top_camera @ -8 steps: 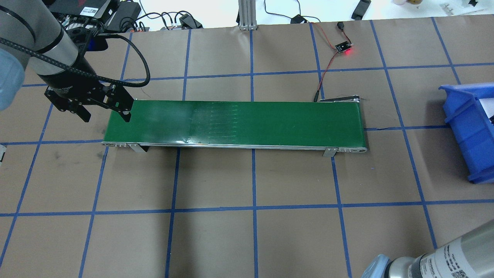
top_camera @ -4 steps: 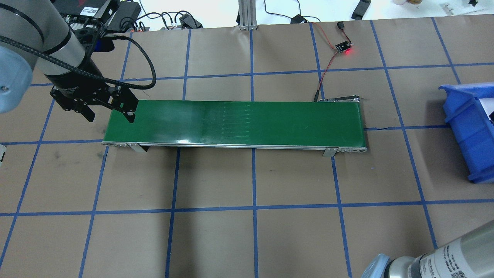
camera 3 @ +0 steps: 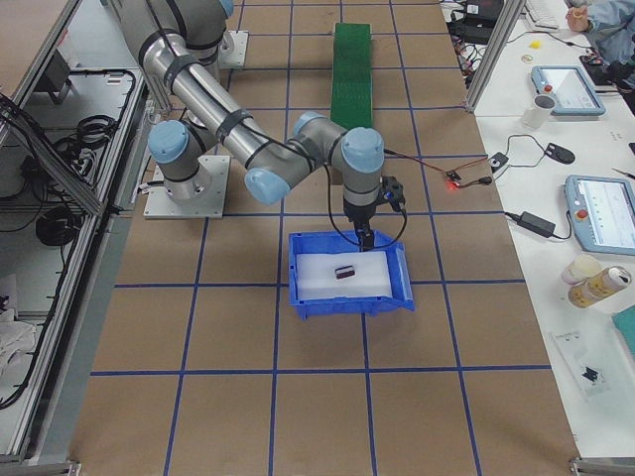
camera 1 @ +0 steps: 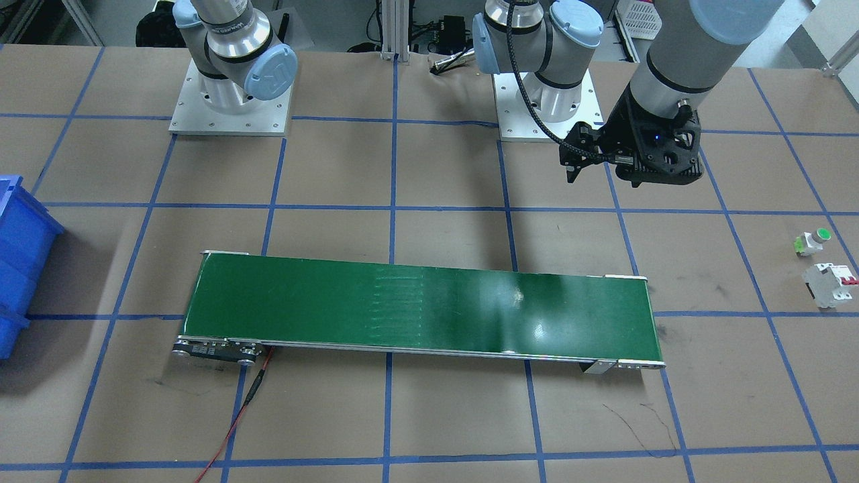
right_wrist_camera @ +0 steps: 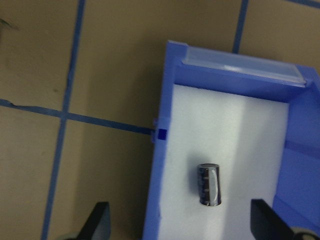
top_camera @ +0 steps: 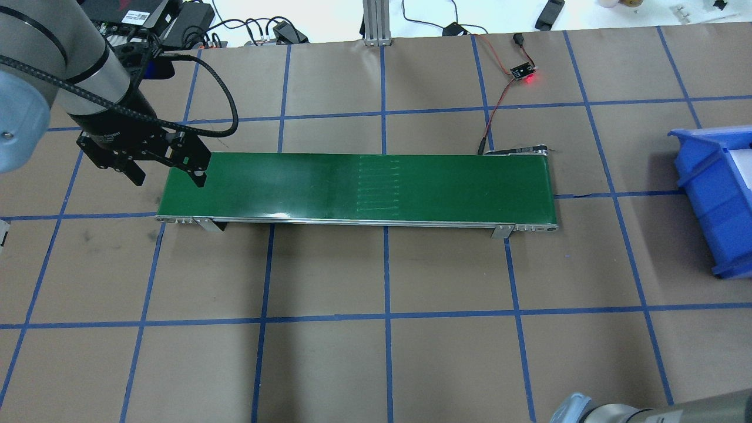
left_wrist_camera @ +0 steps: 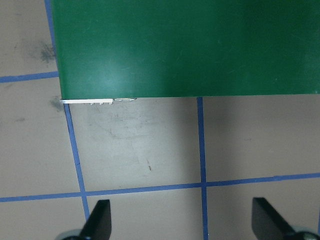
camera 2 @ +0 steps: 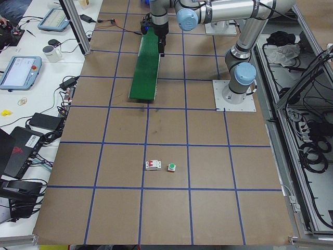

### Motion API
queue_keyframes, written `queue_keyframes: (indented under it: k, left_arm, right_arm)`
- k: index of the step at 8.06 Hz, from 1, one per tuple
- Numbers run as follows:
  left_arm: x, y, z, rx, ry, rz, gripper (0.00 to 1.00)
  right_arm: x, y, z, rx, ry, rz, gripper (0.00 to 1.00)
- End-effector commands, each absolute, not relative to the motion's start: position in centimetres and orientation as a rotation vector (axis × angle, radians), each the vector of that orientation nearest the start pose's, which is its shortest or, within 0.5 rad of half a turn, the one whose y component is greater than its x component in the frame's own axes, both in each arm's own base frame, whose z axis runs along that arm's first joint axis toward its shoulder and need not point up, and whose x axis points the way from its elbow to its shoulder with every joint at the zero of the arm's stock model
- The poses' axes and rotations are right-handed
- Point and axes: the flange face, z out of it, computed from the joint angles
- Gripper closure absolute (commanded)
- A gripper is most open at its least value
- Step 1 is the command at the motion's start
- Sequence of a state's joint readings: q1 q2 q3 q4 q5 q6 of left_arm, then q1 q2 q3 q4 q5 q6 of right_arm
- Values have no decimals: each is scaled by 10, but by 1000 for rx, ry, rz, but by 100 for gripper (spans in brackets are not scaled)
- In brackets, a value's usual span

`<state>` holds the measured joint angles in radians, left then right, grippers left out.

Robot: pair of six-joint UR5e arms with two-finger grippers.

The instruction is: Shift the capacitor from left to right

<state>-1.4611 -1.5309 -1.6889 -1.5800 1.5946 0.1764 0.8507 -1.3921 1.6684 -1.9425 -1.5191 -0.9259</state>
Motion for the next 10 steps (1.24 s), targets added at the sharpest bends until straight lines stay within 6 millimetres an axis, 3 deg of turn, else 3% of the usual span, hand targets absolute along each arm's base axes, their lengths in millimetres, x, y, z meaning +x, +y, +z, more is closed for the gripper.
queue_keyframes:
  k: [1,2,3,6,8,10]
  left_arm:
    - [-79,-476,449,105,3126,141,0]
    - [-80,-477,448,107,3126,143,0]
    - [-80,-477,448,107,3126,143,0]
    - [-79,-477,448,105,3127,143,0]
    - [-80,-476,449,107,3128,138,0]
    - [-80,-476,449,107,3126,141,0]
  right_arm:
    - [-150,-513,479,-224,3121,-191,0]
    - [-100,-519,499,-219,3115,-189,0]
    - [-47,-522,504,-274,3119,-157,0]
    - [121,-504,501,-179,3153,-64,0]
    - [166,-487,495,-80,3145,-37,0]
    - [171,-477,486,-109,3160,-2,0]
